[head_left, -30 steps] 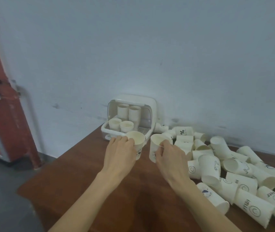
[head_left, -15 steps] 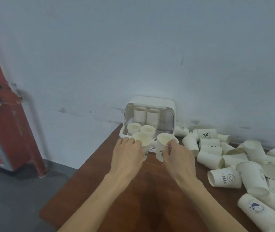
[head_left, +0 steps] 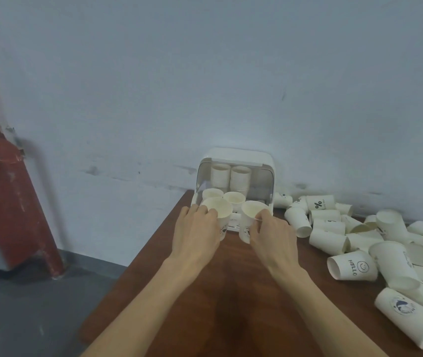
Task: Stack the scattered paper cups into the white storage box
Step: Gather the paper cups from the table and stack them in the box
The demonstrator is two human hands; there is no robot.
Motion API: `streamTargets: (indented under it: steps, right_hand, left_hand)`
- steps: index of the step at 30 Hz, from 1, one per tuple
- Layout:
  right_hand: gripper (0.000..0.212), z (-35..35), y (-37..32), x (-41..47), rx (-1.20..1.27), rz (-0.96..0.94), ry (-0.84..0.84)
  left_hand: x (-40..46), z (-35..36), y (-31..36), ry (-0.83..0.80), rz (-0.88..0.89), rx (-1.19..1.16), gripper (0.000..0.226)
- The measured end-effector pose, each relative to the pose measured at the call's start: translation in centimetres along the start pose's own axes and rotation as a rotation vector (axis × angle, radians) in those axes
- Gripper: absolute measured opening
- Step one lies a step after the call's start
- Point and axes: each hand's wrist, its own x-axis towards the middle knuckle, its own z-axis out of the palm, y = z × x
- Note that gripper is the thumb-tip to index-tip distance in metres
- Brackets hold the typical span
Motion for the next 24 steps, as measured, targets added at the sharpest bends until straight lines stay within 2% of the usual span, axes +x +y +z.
streamTargets:
  steps: [14,24]
  right_hand:
    - [0.015,-1.3,-1.7,-0.7,-0.047,-0.083,-0.064]
    - [0.013,2.2,-0.8,4.6,-0.077,-0.070,-0.093]
  left_hand:
    - [0.0,-0.7,0.1,-0.002,-0.038,0.015,0.028]
    - [1.7,1.8,-1.1,-0.017,-0.060,0.030,0.024]
